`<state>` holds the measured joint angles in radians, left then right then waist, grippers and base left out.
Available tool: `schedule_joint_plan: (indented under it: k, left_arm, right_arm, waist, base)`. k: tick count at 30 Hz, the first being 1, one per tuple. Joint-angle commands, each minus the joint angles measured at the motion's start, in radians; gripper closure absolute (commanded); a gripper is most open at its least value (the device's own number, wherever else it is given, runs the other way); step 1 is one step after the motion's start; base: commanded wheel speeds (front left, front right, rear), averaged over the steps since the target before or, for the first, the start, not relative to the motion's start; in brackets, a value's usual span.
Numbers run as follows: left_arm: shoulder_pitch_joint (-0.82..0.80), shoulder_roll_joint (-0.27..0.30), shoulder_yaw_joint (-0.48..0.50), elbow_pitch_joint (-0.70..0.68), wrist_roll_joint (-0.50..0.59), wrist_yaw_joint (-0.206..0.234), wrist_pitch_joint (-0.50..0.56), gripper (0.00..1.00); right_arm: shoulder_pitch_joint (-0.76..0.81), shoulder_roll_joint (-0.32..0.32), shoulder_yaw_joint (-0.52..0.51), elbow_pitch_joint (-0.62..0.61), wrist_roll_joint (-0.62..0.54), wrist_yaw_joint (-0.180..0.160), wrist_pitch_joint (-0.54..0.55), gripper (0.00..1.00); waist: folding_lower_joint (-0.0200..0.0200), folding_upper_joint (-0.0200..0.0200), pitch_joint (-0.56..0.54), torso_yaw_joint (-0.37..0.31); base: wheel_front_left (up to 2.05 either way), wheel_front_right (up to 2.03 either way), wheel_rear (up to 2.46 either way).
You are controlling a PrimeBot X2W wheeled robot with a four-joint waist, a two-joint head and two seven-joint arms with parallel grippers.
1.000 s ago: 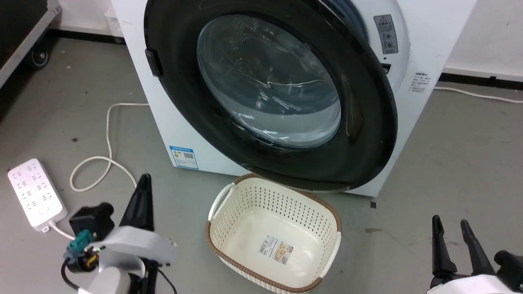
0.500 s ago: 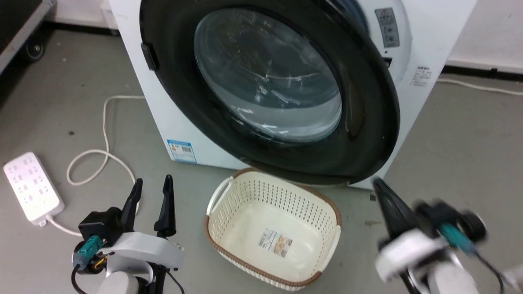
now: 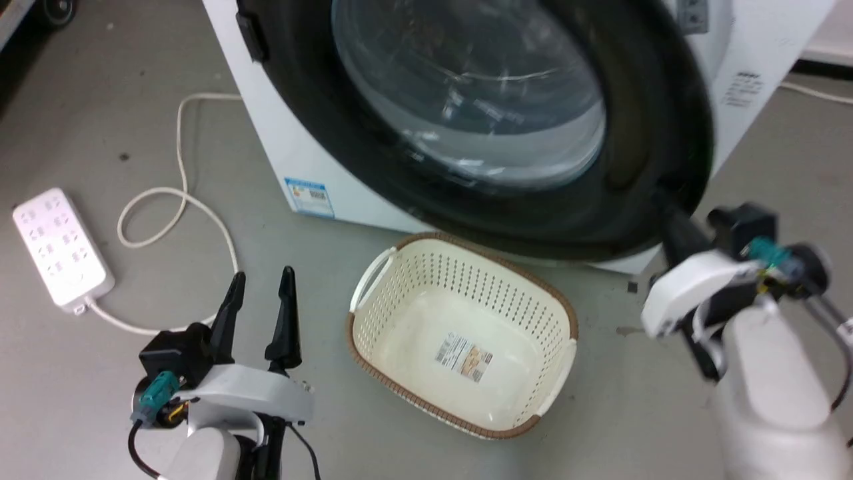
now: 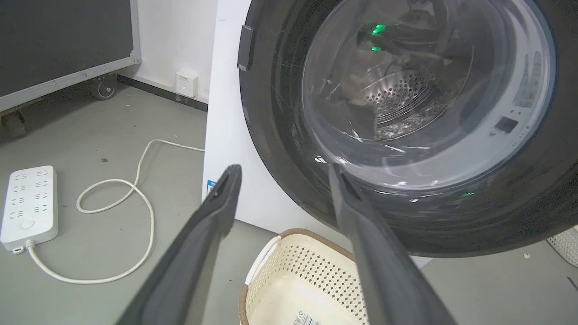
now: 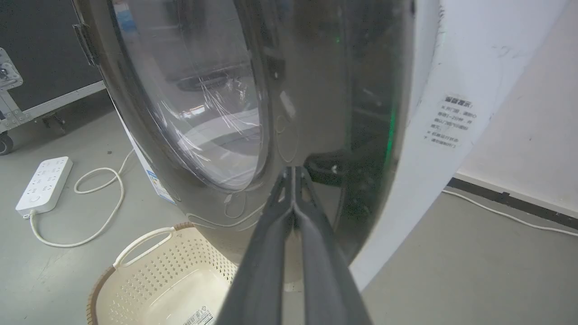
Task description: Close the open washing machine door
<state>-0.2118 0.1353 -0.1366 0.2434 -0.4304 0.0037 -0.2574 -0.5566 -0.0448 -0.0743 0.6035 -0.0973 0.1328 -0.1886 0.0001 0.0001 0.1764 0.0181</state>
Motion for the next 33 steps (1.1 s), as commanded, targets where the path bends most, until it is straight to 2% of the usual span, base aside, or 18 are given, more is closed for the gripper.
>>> schedule_joint_plan:
  k: [1,13,21,27,33]
  left_arm:
    - [-0.019,-0.007,0.007,-0.004,0.008,-0.009,-0.004,0.00]
    - [-0.096,-0.049,0.022,-0.064,0.052,-0.037,-0.004,0.00]
    - [-0.115,-0.063,0.045,-0.076,0.071,-0.055,-0.004,0.00]
    - [-0.102,-0.070,0.076,-0.064,0.090,-0.068,-0.004,0.00]
    - [-0.058,-0.057,0.083,-0.029,0.128,-0.078,-0.004,0.00]
  right_arm:
    - [-0.042,-0.005,-0.029,0.017,-0.016,-0.002,-0.012,1.00]
    - [-0.269,-0.005,-0.293,0.099,-0.159,-0.002,-0.052,1.00]
    - [-0.384,-0.005,-0.391,0.093,-0.204,-0.002,-0.070,1.00]
    - [-0.371,-0.005,-0.444,-0.028,-0.120,-0.002,-0.073,1.00]
    - [-0.190,-0.005,-0.373,-0.183,-0.001,-0.002,-0.073,1.00]
  waist:
    - [-0.0001,-0.0001,0.018,0.011]
    - [-0.0001,-0.0001,0.172,0.077]
    - [-0.0001,-0.0001,0.226,0.091]
    - [-0.0001,-0.0001,0.167,0.054]
    - [-0.0001,-0.0001,0.037,-0.012]
  base:
    - [0.00,0.00,0.00]
    - [0.00,0.00,0.00]
    - [0.00,0.00,0.00]
    - [0.00,0.00,0.00]
    - [0.00,0.00,0.00]
